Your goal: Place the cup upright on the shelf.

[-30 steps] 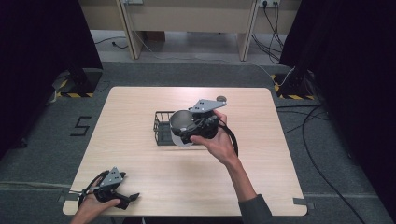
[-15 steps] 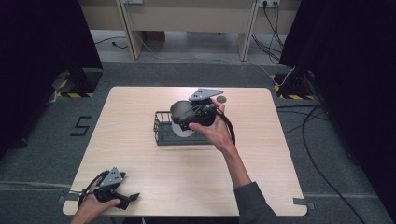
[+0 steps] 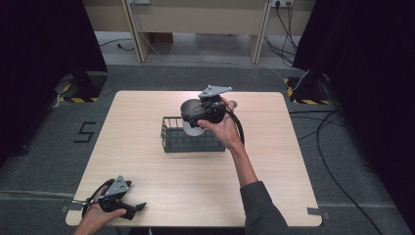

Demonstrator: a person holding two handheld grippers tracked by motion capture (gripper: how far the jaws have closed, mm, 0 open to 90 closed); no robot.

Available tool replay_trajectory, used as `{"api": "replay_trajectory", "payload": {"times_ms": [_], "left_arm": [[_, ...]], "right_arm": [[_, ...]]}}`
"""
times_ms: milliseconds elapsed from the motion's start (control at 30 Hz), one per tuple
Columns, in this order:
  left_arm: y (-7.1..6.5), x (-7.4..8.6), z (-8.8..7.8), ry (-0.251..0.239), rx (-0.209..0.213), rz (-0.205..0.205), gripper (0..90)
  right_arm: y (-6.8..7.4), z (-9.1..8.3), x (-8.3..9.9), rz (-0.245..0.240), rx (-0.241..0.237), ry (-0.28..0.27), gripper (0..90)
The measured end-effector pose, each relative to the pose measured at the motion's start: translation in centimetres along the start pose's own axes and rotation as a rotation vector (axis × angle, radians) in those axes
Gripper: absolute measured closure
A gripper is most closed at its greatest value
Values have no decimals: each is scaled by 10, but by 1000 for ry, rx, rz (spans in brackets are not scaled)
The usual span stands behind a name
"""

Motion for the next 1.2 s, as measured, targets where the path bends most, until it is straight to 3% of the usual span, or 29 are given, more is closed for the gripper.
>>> {"api": "replay_trajectory", "payload": {"times_ms": [500,900,1200], "left_arm": [[0,0,0,-4,2,-2,0],[-1,0,0,-3,3,-1,0],[-1,0,0,-3,3,-3,0]], "right_arm": [[-9,19,7,0,13,33,63],[-12,28,29,32,31,61,63],[-11,32,35,32,31,70,63]]}}
Point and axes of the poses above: each handheld gripper's, and its own axes: z roughly forward along the jaws, x roughly out of its underside, y roughly to its left, the point moved 10 cm from there along z, roughly forward along the jaws, and after that the axes turned 1 degree about -y, right-handed, at the moved point
